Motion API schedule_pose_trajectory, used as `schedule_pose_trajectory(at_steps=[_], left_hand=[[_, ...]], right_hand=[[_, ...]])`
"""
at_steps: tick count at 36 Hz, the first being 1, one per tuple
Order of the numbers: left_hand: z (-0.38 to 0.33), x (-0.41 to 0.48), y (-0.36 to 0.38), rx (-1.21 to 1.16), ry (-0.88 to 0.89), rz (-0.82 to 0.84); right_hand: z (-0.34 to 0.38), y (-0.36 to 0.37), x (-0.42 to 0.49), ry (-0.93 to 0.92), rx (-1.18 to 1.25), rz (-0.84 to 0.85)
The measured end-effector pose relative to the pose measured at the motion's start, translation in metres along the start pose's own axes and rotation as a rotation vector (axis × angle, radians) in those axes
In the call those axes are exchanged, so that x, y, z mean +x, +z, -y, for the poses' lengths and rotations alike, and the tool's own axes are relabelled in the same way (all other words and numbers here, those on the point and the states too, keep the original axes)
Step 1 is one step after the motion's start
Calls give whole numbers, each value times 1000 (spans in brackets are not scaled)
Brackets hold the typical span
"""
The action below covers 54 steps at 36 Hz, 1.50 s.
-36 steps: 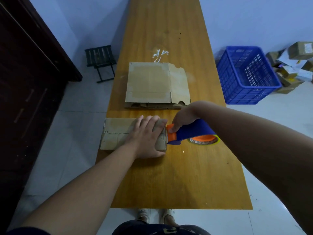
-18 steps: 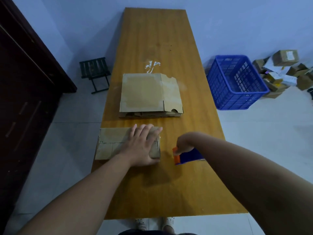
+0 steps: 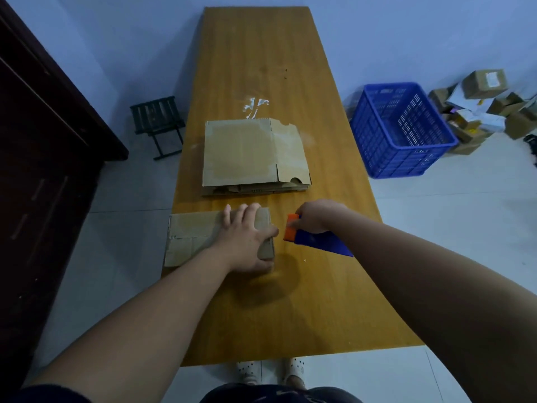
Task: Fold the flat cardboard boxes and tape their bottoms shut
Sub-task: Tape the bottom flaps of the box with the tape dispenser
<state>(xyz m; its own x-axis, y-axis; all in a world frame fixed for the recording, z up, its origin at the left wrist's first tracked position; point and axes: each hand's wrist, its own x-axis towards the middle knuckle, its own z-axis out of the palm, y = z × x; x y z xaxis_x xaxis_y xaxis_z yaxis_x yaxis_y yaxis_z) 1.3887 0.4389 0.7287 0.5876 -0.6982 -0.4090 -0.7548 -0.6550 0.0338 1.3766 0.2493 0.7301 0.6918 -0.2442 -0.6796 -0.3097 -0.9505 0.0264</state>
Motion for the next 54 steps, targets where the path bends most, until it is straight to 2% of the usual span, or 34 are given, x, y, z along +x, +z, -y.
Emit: schedule_pose_trajectory(at_steps=[6,12,16,21,25,29,35,40,49,54], left_hand=[[-10,3,-3,-8,-71,5],[-29,6,-7,-102,-399,-8],[-34,8,-11,-273,-452,23],[-11,2,-17,-579,-455,-144],[16,-19,-18,-649,-367,-100],[40,-40,-10,-590,-257,30],[51,-60,-7,-610,-215,179],[43,-66,-11,-505,-211,291],[28,-58,5,-482,-261,168],[7,-46,14,-653,-371,44]], right_hand=[[-12,-4,-24,14,194,-213],[-18,3,-36,-2,457,-363],[-18,3,-44,-8,517,-410],[-19,1,-51,-34,582,-461],[-17,1,-53,-42,627,-462],[-10,1,-54,-70,659,-454],[4,-2,-55,-123,688,-439],[12,-6,-57,-153,696,-444],[17,-11,-69,-283,753,-377],[17,-10,-79,-420,862,-249]])
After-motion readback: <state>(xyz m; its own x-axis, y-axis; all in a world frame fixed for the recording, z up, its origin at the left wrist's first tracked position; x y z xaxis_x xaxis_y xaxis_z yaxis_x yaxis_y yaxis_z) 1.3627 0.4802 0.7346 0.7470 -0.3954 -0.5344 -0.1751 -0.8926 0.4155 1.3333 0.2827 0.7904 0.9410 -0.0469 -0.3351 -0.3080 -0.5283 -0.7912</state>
